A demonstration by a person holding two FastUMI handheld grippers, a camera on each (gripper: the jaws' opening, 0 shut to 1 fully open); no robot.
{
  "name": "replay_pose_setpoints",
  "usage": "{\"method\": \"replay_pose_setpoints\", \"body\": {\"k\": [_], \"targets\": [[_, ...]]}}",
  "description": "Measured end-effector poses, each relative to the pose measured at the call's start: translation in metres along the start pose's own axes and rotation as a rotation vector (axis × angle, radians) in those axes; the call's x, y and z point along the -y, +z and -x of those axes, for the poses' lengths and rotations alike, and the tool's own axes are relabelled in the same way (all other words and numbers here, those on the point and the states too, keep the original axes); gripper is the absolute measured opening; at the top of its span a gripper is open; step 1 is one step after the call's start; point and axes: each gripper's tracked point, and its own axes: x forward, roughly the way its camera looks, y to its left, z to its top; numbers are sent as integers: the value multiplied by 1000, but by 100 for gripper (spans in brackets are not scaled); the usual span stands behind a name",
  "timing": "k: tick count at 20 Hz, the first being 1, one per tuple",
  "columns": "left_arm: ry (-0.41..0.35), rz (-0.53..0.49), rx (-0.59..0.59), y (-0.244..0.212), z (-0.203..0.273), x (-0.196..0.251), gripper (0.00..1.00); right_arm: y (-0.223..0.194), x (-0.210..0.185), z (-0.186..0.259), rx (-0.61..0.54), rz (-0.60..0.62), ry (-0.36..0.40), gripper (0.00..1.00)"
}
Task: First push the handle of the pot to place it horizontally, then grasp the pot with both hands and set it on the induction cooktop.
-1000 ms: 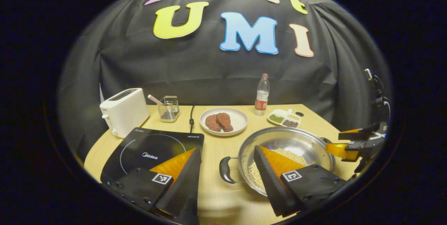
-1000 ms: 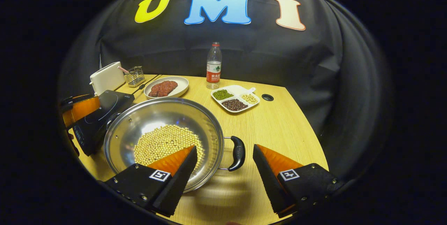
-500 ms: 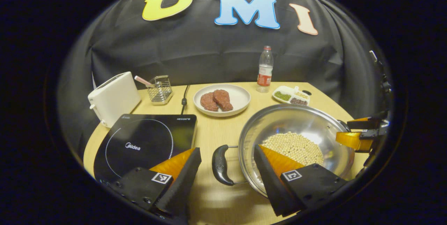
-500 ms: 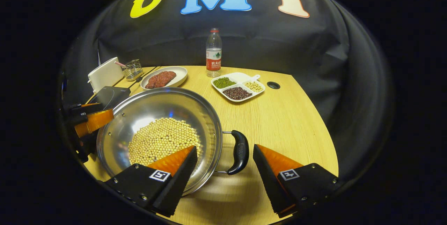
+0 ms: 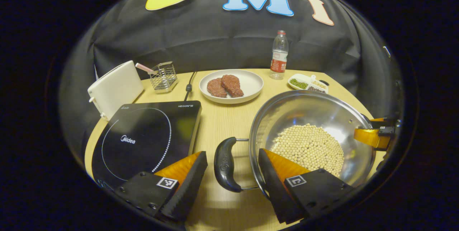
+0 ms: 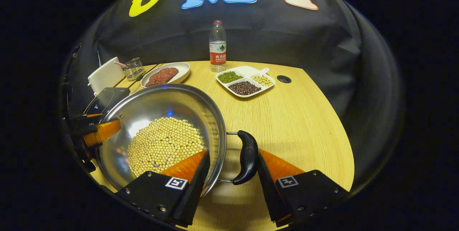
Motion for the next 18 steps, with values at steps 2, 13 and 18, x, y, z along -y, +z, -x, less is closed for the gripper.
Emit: {"method": "replay_pose_setpoints", "body": {"k": [2,13,18], "targets": [[-6,-6,-1,0,-1,4,93,1,-1,0,0,-31,15,68],[39,26,10,3,0,4,73,8,-2,0,-7,-61,30,50],[30,60,13,2,11,3,69,9,-5,10,-6,-62,30,50]]}}
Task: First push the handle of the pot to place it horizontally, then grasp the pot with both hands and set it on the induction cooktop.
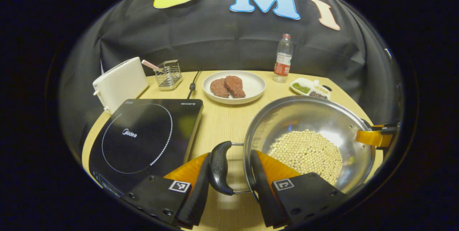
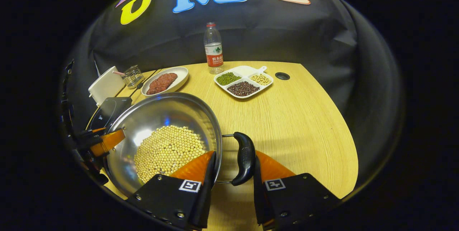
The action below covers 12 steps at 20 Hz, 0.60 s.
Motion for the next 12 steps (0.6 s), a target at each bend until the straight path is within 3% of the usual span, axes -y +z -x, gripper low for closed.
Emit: {"method": "replay_pose_setpoints", "body": {"k": [3,12], "targets": [[-15,-6,25,10,7,-3,64,4,-5,11,9,-7,-9,50],[-50,-51,83,43,27,-19,64,18,-23,38,48,-41,-44,50]]}}
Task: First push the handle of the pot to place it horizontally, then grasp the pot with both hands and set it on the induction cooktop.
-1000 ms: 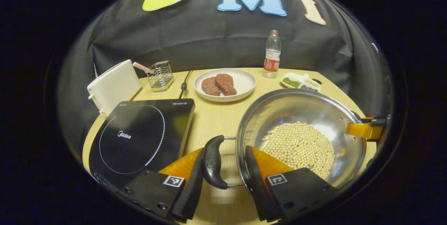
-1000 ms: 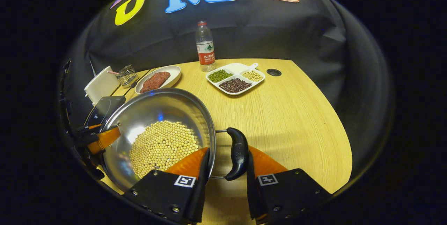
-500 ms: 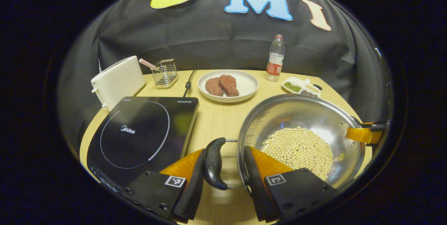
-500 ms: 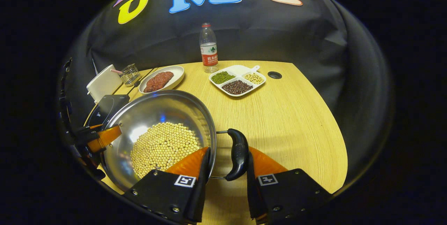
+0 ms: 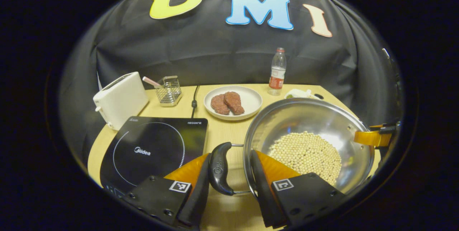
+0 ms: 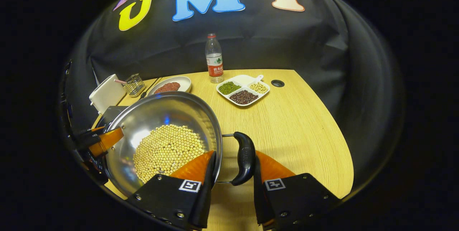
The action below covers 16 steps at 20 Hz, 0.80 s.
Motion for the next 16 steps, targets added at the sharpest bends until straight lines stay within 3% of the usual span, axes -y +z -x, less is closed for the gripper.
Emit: {"method": "replay_pose_setpoints", "body": {"k": [5,12,13,15,16], "targets": [[-15,-6,19,11,8,-16,69,8,-16,11,22,-8,-13,50],[-24,-6,41,20,19,-45,69,16,-44,20,42,-5,-19,50],[-22,-4,43,21,22,-51,65,17,-49,22,44,-3,-18,50],[-14,-1,48,23,24,-61,72,18,-60,22,46,0,-14,49],[-11,0,50,23,26,-67,68,18,-65,22,47,0,-11,49]]}}
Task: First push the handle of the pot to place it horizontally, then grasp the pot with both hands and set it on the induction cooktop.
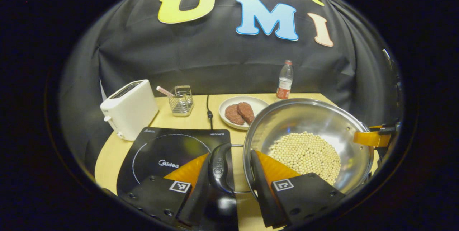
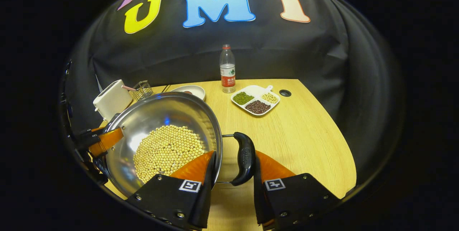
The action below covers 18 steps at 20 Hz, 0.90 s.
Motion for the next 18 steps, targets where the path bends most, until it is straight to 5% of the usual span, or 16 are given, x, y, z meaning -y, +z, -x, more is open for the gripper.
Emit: {"method": "replay_pose_setpoints", "body": {"k": [18], "targets": [[50,6,24,4,21,-110,65,5,-100,-3,17,10,41,49]]}}
